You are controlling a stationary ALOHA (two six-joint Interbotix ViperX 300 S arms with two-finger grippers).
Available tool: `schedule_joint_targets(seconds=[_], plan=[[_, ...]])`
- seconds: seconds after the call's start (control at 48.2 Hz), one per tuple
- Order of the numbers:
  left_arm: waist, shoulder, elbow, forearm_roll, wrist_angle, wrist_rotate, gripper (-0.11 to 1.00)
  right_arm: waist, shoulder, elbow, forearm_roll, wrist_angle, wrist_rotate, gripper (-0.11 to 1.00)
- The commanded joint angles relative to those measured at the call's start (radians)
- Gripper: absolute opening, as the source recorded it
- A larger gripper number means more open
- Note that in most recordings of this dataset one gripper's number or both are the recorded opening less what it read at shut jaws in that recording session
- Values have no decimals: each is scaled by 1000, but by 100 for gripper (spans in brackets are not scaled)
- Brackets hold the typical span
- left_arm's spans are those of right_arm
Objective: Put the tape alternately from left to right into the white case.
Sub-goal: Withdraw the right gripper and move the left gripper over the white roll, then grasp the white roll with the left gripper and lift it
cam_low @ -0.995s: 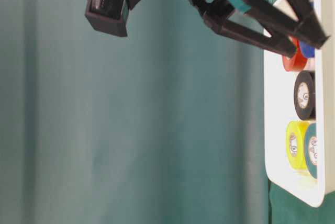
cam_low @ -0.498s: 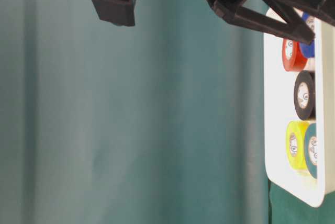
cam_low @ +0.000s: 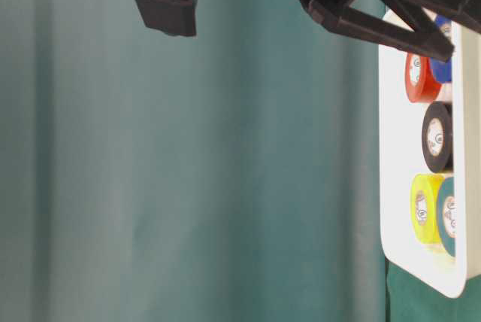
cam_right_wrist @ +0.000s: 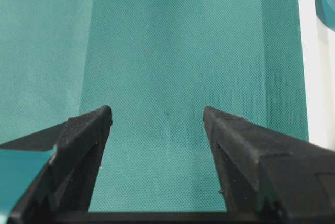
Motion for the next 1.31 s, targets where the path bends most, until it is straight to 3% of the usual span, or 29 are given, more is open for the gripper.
schedule_joint_targets(seconds=[0.0,0.809,1.286], plan=[[-5,2,-29,-3,-3,0,79,3,-54,-9,-3,-2,0,78],[-6,201,-106,-2,55,-32,79,3,-54,2,-3,-8,0,78],[-6,227,-117,-2,58,-31,78,3,-51,5,-3,-8,0,78]])
